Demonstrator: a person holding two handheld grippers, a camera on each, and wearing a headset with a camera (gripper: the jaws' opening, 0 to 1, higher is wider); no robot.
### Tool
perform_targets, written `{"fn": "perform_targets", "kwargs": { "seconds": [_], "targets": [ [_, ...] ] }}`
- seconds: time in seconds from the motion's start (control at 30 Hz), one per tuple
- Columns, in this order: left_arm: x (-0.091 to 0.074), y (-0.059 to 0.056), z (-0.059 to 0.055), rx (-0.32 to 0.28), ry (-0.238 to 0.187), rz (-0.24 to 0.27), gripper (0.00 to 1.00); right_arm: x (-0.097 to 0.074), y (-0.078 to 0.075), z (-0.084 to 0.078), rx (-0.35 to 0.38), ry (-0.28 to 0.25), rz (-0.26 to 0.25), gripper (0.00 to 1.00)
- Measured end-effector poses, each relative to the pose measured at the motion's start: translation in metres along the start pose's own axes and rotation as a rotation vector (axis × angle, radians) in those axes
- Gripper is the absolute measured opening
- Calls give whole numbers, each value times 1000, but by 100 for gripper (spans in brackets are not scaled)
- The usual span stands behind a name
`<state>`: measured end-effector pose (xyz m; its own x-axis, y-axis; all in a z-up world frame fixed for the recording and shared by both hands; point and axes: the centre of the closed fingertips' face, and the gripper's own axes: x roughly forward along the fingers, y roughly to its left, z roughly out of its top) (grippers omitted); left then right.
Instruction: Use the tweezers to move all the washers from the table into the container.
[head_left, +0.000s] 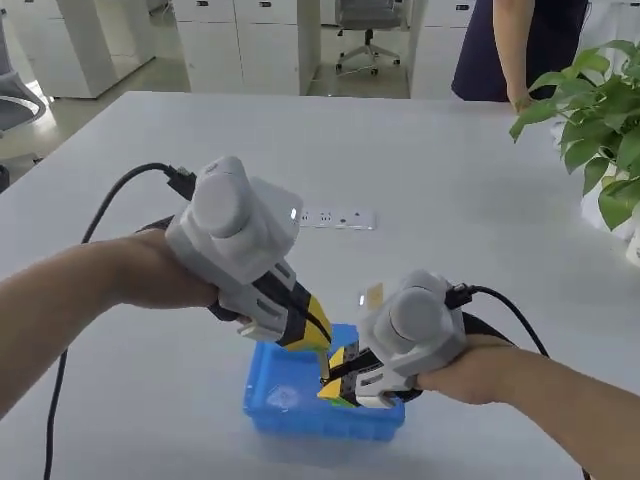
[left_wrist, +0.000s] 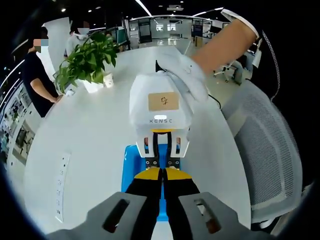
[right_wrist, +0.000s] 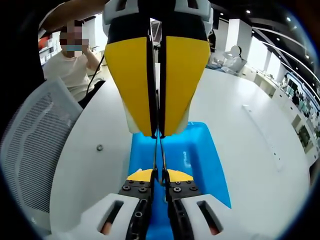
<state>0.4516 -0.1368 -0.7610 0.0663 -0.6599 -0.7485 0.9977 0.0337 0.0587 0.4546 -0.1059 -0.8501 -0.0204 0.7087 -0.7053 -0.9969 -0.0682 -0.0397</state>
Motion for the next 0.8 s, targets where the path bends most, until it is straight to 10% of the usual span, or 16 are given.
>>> {"fn": "perform_targets", "kwargs": {
  "seconds": [0.8],
  "targets": [
    [17, 2, -11, -6, 13, -16, 4, 10, 1, -18, -14, 55, 28, 11]
  ]
}}
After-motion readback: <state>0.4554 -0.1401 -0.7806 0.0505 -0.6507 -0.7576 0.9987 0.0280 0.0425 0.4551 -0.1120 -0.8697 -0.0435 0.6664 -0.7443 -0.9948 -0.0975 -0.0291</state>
